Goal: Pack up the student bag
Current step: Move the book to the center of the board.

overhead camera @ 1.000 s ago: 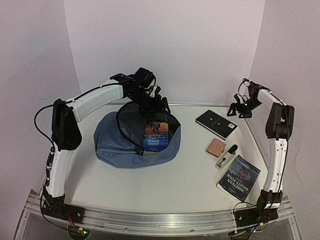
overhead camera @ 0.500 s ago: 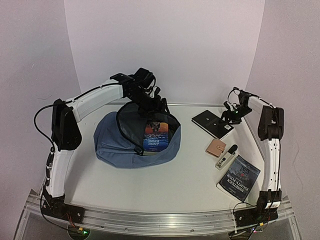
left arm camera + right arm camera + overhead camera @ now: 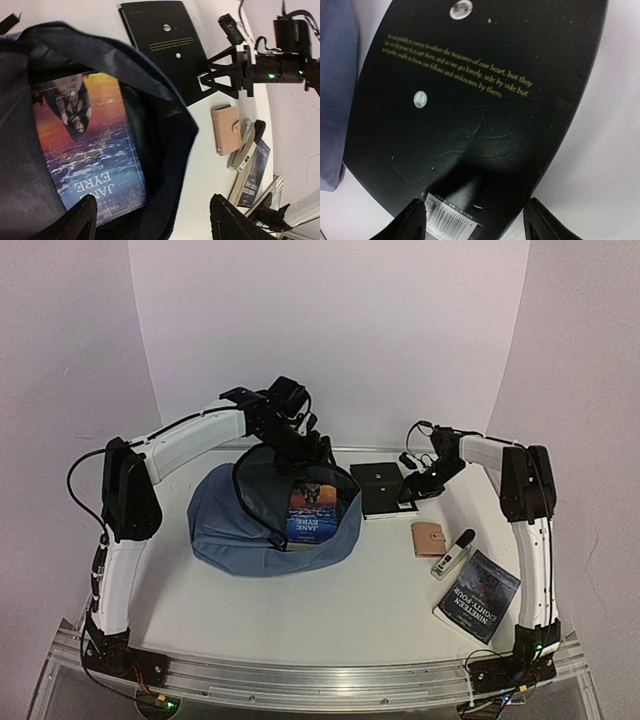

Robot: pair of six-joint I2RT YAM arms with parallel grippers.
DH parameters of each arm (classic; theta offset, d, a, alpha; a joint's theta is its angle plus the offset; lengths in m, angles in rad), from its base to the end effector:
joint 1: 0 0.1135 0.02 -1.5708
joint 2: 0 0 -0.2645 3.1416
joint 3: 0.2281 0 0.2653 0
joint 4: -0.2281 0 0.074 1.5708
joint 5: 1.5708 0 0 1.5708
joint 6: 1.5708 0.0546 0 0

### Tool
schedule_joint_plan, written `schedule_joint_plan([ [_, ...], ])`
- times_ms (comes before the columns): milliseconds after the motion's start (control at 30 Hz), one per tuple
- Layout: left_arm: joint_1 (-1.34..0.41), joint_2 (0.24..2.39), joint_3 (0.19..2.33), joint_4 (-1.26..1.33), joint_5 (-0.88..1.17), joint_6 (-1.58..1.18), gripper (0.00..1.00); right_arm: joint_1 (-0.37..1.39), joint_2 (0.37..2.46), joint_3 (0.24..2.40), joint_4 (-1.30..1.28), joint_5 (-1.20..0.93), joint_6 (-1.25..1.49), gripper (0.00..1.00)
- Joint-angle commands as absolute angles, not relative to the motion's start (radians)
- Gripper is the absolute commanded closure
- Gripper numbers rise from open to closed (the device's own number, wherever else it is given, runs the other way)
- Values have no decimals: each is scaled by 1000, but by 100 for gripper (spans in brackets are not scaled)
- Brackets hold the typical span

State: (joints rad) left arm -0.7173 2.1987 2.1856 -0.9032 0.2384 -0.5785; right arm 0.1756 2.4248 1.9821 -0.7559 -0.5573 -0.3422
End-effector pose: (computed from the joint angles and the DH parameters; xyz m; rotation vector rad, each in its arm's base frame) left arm 0.3773 -0.3462 0.2834 0.2910 2.6336 -0.7952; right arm 0.5093 0.1197 0.1187 -0.8138 2.5170 0.7117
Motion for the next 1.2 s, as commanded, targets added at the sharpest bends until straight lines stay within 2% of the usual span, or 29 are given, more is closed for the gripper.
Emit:
schedule_joint_plan([
  [0,-674,2080,2060,-907,98,-685,23,225,2451,1932,-794,-490,-331,34],
  [133,-641,2035,1989,-991,16,-750,21,249,2453,1926,-777,-451,-318,34],
  [333,-605,1739,1643,-707,44,-755,17,250,2446,1910,-775,-416,-309,36],
  [567,-420,1479,1396,-732,-35,-803,23,250,2435,1896,-775,-438,-285,36],
  [667,-351,1533,1407,-847,-18,-775,24,250,2434,1900,-775,-442,-277,36],
  [833,-335,1692,1482,-904,23,-714,21,250,2433,1899,-776,-454,-265,36],
  [1067,-278,1859,1553,-912,30,-668,32,249,2422,1886,-776,-459,-255,35],
  [1167,-263,1919,1583,-929,34,-644,34,250,2416,1876,-776,-458,-255,35],
])
